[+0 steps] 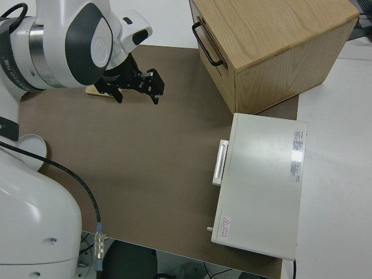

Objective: Pick gray plate from low plate rack and place it on table with left arm

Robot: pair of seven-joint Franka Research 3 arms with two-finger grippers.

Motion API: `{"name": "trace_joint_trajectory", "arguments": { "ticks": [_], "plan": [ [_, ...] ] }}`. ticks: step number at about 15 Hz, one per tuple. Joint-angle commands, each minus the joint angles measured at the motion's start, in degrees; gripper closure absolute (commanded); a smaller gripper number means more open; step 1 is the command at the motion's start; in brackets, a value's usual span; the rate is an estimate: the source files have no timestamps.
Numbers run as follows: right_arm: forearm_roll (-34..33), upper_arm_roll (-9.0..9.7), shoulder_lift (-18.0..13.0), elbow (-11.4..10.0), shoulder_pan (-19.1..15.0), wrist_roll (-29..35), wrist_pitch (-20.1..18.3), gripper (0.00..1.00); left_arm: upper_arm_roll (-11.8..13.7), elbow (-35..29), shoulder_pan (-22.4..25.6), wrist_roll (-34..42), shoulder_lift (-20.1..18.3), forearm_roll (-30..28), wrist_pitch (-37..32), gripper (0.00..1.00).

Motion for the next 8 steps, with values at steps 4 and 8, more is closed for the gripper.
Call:
{"name": "trace_joint_trajectory", "arguments": {
  "ticks": [4, 8],
  "plan": [
    [0.4, 0.38, -0.1, 0.3, -0.4, 0.0, -0.8, 0.011, 0.0, 0.7, -0.6, -1.0, 1.5, 0.9, 1.2, 0.00],
    [0.4, 0.38, -0.1, 0.3, -0.4, 0.0, -0.8, 0.013, 0.1, 0.6, -0.4, -1.1, 1.5, 0.7, 1.3, 0.00]
  ]
}}
